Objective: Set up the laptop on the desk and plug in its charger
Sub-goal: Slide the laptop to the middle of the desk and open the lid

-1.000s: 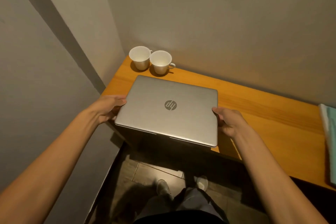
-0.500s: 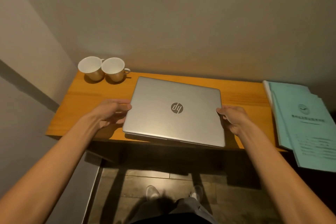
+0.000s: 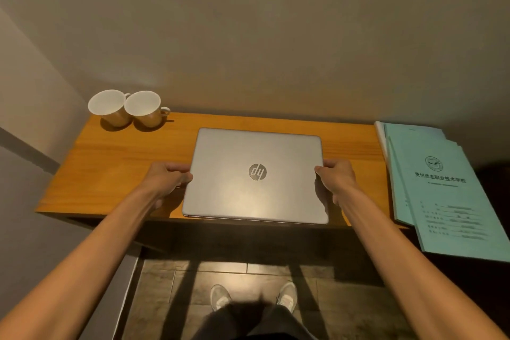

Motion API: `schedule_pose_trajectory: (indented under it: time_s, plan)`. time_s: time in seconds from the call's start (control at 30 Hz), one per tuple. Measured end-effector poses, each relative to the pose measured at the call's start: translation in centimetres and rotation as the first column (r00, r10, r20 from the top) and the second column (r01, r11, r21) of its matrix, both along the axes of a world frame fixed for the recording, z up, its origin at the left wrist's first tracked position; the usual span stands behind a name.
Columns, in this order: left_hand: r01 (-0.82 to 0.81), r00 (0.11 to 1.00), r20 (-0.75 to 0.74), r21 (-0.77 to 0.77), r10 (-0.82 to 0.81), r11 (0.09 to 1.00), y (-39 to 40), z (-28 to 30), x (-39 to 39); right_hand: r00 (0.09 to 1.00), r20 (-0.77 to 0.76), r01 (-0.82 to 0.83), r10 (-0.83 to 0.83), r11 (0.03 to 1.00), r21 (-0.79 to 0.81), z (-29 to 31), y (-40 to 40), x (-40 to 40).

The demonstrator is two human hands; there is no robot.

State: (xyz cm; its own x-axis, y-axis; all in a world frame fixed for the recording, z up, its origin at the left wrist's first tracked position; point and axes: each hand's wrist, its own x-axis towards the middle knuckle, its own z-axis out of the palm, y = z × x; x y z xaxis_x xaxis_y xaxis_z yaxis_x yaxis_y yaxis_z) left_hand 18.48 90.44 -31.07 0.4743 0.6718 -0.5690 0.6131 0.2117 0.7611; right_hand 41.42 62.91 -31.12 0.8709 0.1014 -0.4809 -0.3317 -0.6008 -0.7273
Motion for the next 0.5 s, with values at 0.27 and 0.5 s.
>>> schedule_pose_trajectory:
  time_s: [0.27, 0.5]
  plan:
    - [-0.019, 0.999, -0.040, 0.068, 0.022, 0.998, -0.1, -0.5, 0.8, 0.995, 0.072, -0.060, 0.070, 0.990, -0.126, -1.3, -0.3, 0.2]
    - [-0.007, 0.999, -0.049, 0.051, 0.009, 0.999, -1.2, -0.4, 2.0, 0.991, 0.086, -0.080, 0.098, 0.978, -0.190, -1.4, -1.0, 1.6]
